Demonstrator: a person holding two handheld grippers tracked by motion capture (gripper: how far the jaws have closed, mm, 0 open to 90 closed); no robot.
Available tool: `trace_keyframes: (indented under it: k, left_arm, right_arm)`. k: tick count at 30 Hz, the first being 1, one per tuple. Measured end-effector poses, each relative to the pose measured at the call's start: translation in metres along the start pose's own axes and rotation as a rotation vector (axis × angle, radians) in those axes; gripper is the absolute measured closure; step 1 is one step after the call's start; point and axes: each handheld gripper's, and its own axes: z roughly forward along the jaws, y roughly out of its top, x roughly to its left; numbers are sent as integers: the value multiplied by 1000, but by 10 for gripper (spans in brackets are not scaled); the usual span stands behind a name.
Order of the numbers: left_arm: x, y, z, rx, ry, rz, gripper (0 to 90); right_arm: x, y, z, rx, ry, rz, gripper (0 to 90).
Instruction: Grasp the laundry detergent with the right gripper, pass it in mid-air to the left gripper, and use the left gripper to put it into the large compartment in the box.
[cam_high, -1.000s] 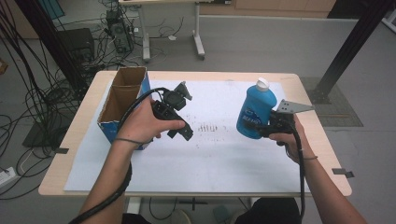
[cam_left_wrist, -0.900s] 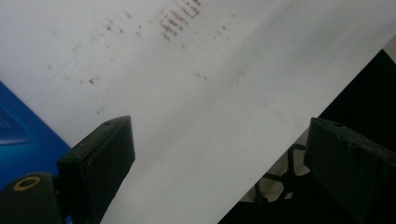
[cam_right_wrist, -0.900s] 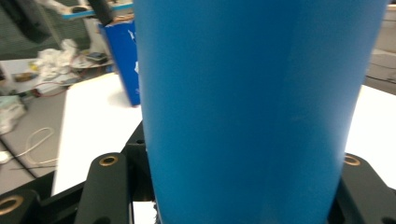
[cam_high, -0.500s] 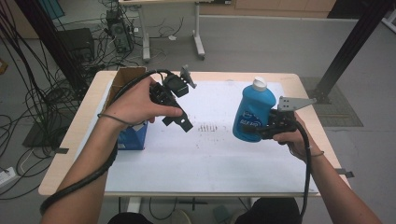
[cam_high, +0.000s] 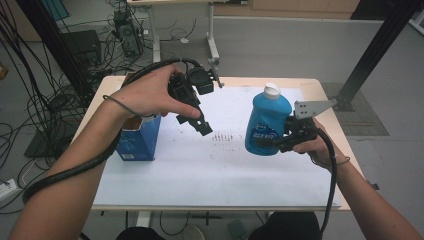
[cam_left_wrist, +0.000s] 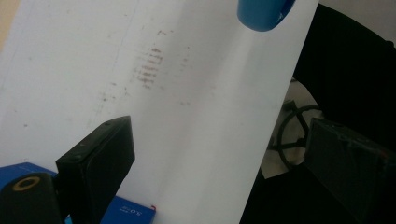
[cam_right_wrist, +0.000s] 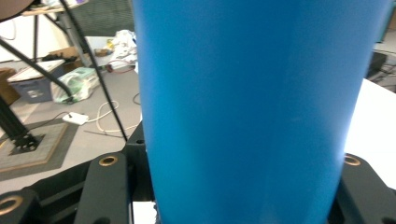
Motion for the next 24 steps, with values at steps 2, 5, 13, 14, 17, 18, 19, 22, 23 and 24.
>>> trace_keyframes:
  k: [2, 5, 13, 14, 17, 18, 19, 22, 23, 24]
  left_arm:
    - [0, 3, -2, 8, -4, 15, 91]
    - [-1, 5, -7, 7, -21, 37, 91]
    - [-5, 13, -16, 8, -49, 73, 93]
    - [-5, 13, -16, 8, -49, 73, 92]
    - [-7, 17, -16, 20, -51, 88, 92]
    - [-7, 17, -16, 20, -51, 88, 92]
    - [-8, 19, -15, 21, -56, 95, 92]
    - [-10, 23, -15, 21, -60, 106, 92]
    - [-10, 23, -15, 21, -60, 106, 92]
    - [-11, 24, -15, 23, -60, 112, 92]
  right_arm:
    - [2, 2, 2, -3, 13, -8, 423]
    - [5, 5, 6, 1, 33, -16, 423]
    - [10, 10, 21, 16, 83, -45, 423]
    - [10, 10, 21, 16, 83, -45, 423]
    - [12, 12, 28, 19, 101, -56, 423]
    - [13, 12, 30, 19, 108, -59, 423]
    - [13, 12, 31, 20, 113, -61, 423]
    - [16, 13, 37, 25, 123, -68, 423]
    - [16, 13, 37, 25, 123, -68, 423]
    - [16, 13, 38, 28, 129, -72, 423]
